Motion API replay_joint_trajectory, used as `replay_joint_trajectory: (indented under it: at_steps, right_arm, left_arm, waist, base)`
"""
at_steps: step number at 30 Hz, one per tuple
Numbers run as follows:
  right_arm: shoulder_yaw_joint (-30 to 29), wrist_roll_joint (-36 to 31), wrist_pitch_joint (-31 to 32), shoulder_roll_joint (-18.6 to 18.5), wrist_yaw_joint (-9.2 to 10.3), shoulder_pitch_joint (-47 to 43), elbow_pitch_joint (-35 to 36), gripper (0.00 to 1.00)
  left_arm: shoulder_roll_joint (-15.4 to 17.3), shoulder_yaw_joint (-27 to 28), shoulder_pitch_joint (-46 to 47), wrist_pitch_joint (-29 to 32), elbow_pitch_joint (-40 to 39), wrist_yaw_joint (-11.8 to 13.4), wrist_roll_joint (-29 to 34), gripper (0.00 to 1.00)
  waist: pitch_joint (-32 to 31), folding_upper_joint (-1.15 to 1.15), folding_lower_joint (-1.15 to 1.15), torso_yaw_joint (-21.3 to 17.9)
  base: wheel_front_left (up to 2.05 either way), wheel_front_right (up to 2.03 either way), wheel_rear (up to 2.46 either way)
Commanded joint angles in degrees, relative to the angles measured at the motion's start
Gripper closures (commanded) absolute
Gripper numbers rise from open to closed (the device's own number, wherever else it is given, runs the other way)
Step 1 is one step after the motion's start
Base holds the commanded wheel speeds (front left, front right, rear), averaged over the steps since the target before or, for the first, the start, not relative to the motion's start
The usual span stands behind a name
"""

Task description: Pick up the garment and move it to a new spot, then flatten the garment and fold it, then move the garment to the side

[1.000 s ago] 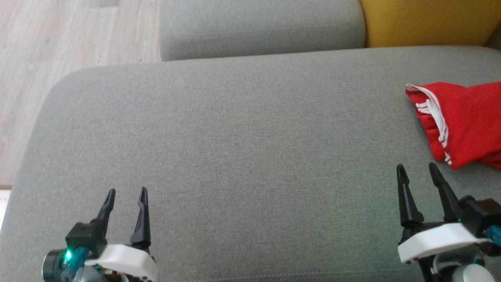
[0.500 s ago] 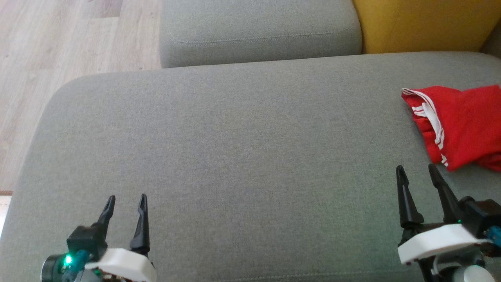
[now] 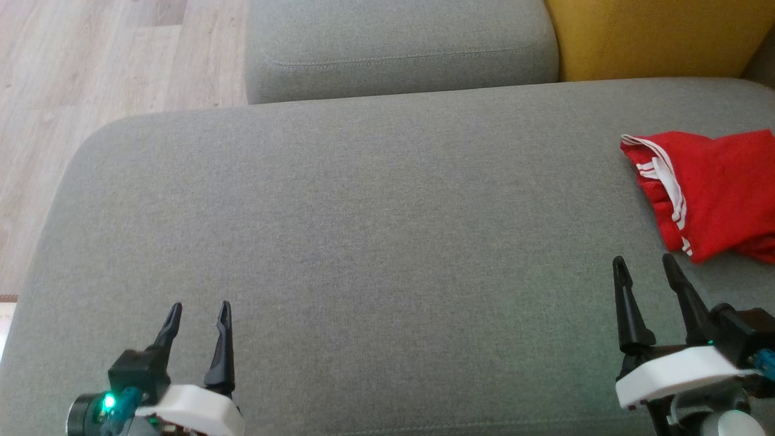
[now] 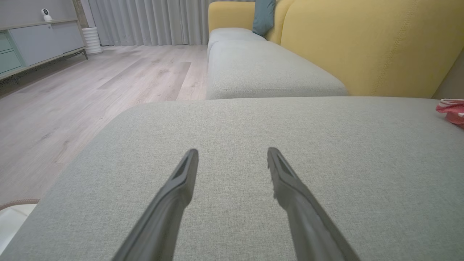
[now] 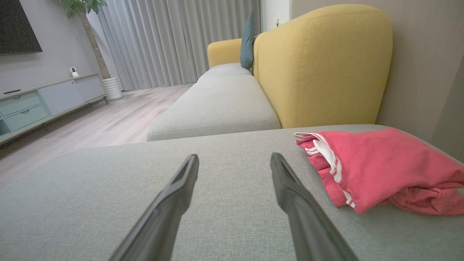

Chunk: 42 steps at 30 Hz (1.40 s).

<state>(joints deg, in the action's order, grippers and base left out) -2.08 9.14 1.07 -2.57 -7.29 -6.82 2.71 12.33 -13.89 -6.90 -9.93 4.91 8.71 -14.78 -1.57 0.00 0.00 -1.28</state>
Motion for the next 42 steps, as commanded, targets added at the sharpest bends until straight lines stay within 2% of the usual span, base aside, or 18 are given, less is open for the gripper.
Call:
replay_joint_trajectory:
  at_steps: [1, 6, 7, 10, 42]
  right_arm:
    - [1.27, 0.55, 0.02, -0.31, -0.2, 1.07, 1.87, 0.0]
    - [1.07, 0.79, 0.15, -0.31, -0.2, 1.05, 2.01, 0.0]
    - [-0.05, 0.49, 0.0, 0.0, 0.0, 0.0, -0.21, 1.0]
    - [0.11, 0.98, -0.03, 0.03, 0.0, -0.21, -2.6, 1.0]
    - [0.03, 22.47, 0.5, -0.87, -0.05, 3.07, -6.12, 1.0]
  left_arm:
    - [1.03, 2.01, 2.92, -0.46, -1.91, 0.62, 0.27, 0.0]
    - [1.36, 1.78, 3.45, -1.35, -2.28, 0.68, 0.6, 0.0]
    - [0.1, -0.19, 0.08, -0.74, 0.06, 0.36, 0.05, 1.0]
    - [-0.6, -0.41, -0.5, -0.62, 2.09, 0.24, -0.43, 1.0]
    - [-2.07, 3.82, 2.96, 2.88, 4.1, -3.87, -20.56, 1.0]
  waist:
    - [0.01, 0.0, 0.0, 0.0]
    - [0.1, 0.0, 0.0, 0.02]
    - [0.1, 0.0, 0.0, 0.01]
    - [0.11, 0.0, 0.0, 0.02]
    - [0.52, 0.0, 0.0, 0.33]
  base:
    - [0.0, 0.0, 0.0]
    - [0.0, 0.0, 0.0]
    - [0.0, 0.0, 0.0]
    - [0.0, 0.0, 0.0]
    - [0.0, 0.0, 0.0]
